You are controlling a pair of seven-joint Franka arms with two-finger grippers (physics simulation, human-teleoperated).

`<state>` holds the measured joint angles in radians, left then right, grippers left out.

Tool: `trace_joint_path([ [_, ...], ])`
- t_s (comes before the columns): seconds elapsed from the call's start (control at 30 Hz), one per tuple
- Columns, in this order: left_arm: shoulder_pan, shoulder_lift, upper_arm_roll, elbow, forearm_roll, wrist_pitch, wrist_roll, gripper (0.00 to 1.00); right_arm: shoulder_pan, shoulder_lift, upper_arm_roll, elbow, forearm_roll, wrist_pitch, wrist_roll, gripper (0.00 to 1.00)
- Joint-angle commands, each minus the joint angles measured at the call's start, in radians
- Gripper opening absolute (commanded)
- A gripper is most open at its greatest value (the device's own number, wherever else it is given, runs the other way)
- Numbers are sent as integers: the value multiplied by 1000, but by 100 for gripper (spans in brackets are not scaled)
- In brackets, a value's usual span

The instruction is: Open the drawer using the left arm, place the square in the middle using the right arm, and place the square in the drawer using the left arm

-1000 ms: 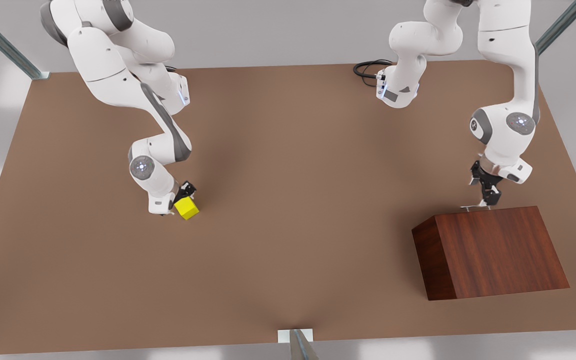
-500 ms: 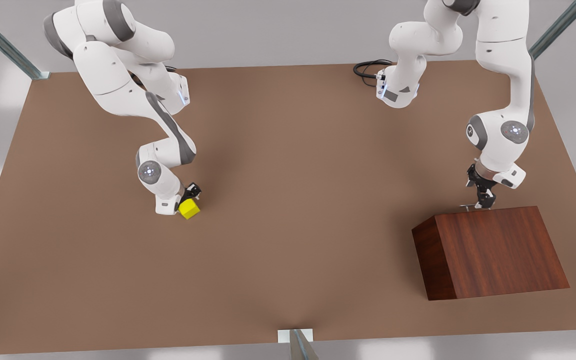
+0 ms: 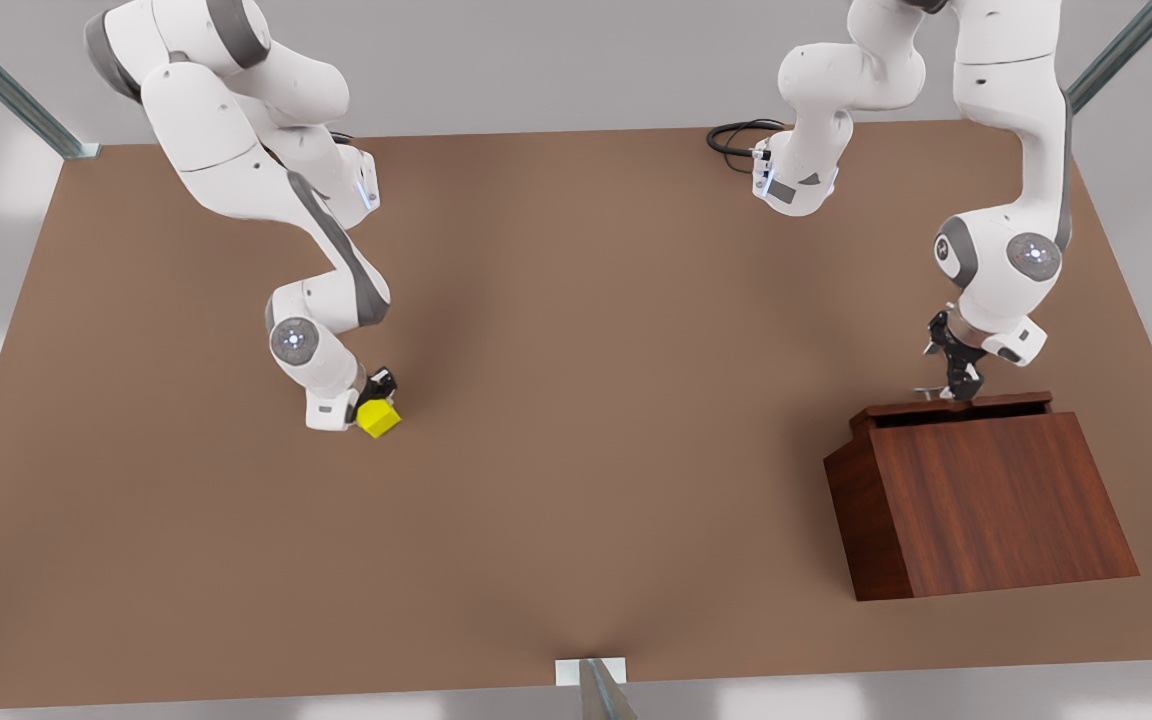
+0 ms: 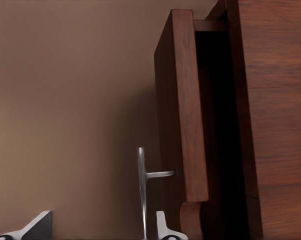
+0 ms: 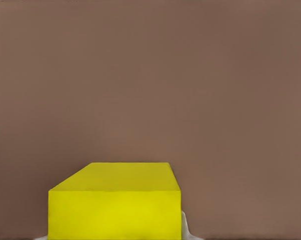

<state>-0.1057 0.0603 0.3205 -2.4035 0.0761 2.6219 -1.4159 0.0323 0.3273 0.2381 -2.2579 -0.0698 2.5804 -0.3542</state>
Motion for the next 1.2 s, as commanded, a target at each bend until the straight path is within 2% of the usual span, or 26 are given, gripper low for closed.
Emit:
trace_joint_path([
  [0.0,-3,-2,0,-2,1,0,0,100,12,-2,0,18,-2,-28,17,62],
  [0.07,-3,-7,0,-9,1,-3,0,100,90,9,0,75,-1,-39,75,62],
  [0.13,-3,-25,0,-28,2,-5,0,100,216,59,0,227,1,-118,109,62],
  [0.23,-3,-36,0,-35,2,-26,2,100,426,211,-9,469,-2,-135,175,62],
  [0.3,-3,-40,2,-37,5,-29,2,100,607,328,-112,684,10,-240,182,62],
  [0.37,-3,-43,2,-37,7,-37,5,100,710,453,-161,876,15,-284,182,63],
  [0.43,-3,-48,3,-37,10,-45,8,100,773,536,-163,1001,13,-278,213,63],
  [0.5,-3,-63,3,-37,10,-69,11,100,853,674,-160,1218,13,-269,233,63],
  [0.63,-3,-77,6,-45,11,-102,12,100,931,728,-166,1230,12,-258,375,63],
  [0.77,-3,-94,23,-68,11,-102,12,100,945,728,-191,1216,2,-238,460,64],
  [0.83,-2,-119,26,-91,11,-102,14,100,945,727,-191,1198,8,-250,704,64],
  [0.97,-2,-128,28,-105,11,-102,14,100,948,728,-187,1198,15,-252,796,63],
  [1.0,-3,-135,37,-115,11,-102,14,100,949,730,-187,1198,15,-250,810,76],
  [1.03,-3,-139,37,-118,11,-103,14,100,949,731,-187,1196,15,-243,810,100],
  [1.17,-3,-172,38,-126,13,-138,14,100,949,730,-187,1196,15,-243,811,100],
])
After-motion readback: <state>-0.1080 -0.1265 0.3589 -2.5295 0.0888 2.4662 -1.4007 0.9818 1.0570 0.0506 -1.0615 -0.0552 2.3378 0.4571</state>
